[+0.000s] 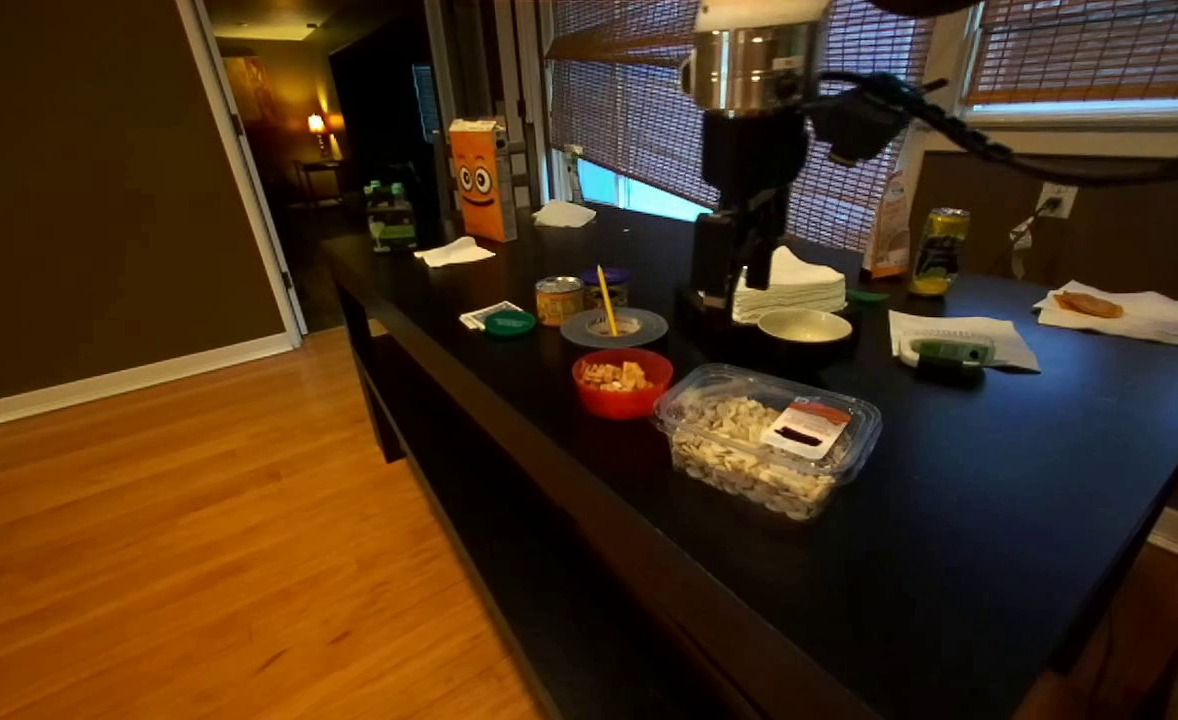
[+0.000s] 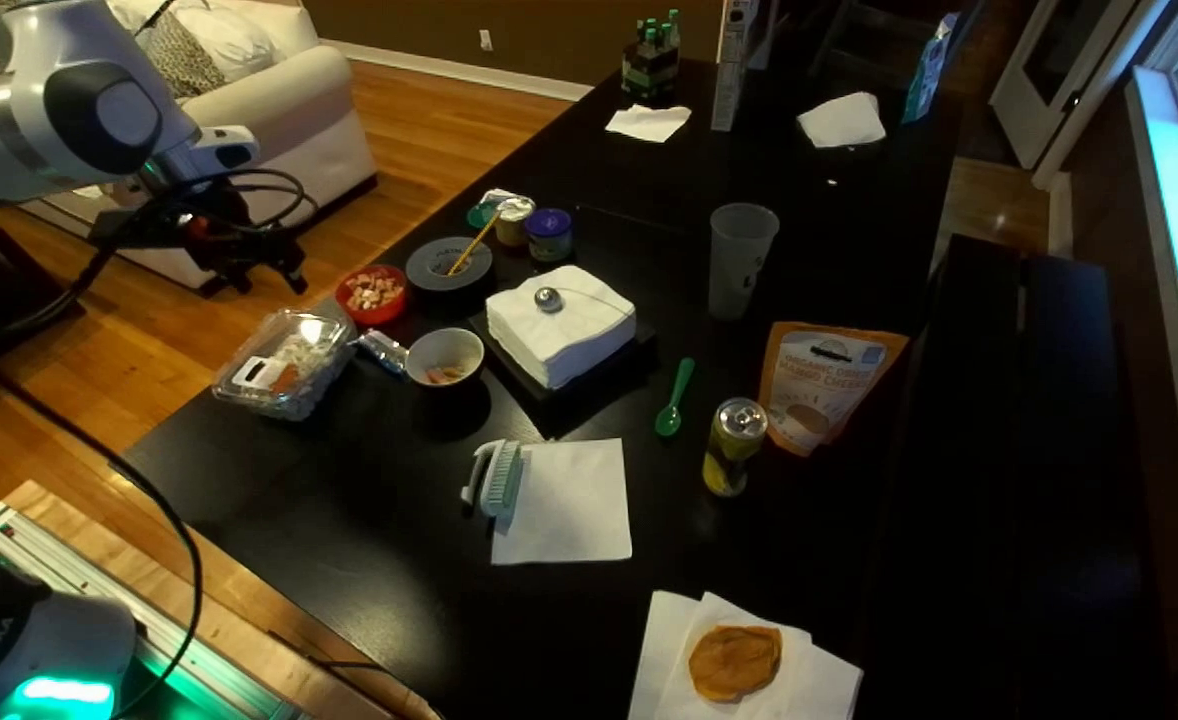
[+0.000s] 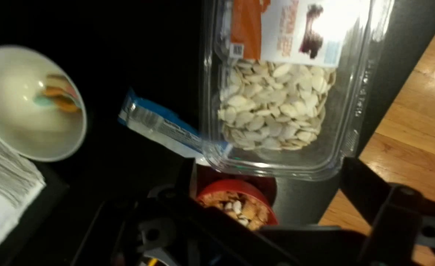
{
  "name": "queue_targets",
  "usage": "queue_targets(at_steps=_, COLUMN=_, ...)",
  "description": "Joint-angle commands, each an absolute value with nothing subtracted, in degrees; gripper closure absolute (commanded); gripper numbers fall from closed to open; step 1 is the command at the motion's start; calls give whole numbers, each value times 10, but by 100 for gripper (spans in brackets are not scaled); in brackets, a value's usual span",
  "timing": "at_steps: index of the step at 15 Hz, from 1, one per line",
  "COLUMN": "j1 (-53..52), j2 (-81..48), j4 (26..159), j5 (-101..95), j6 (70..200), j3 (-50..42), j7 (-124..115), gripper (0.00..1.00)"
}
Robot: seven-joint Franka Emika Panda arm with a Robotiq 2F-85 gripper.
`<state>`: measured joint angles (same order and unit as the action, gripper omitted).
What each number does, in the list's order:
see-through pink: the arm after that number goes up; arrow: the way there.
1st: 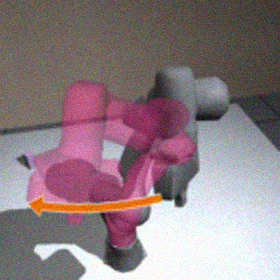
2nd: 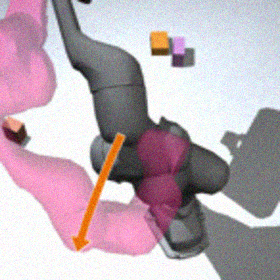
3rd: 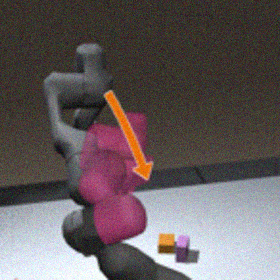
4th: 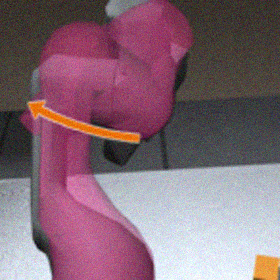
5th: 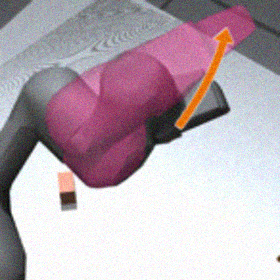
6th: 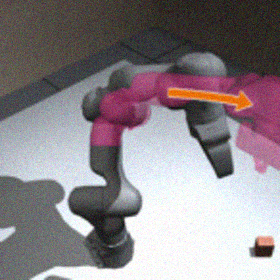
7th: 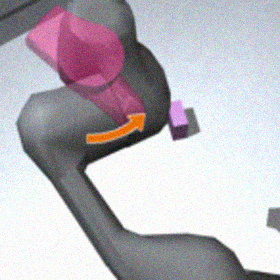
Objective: Move the pink bowl to the left
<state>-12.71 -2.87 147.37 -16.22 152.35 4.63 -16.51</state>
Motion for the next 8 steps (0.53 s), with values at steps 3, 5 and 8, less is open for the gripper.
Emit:
queue_targets(at_steps=3, j1=-66, j2=152, j4=1630, j5=-136, j6=1518, j3=54, j7=-258, gripper=0)
queue_targets(at_steps=5, j1=-35, j2=157, j4=1589, j5=-157, j6=1504, j3=72, j7=-305, gripper=0)
queue_targets(at_steps=8, j1=-31, j2=126, j4=1584, j5=-141, j6=1517, j3=77, j7=-256, gripper=0)
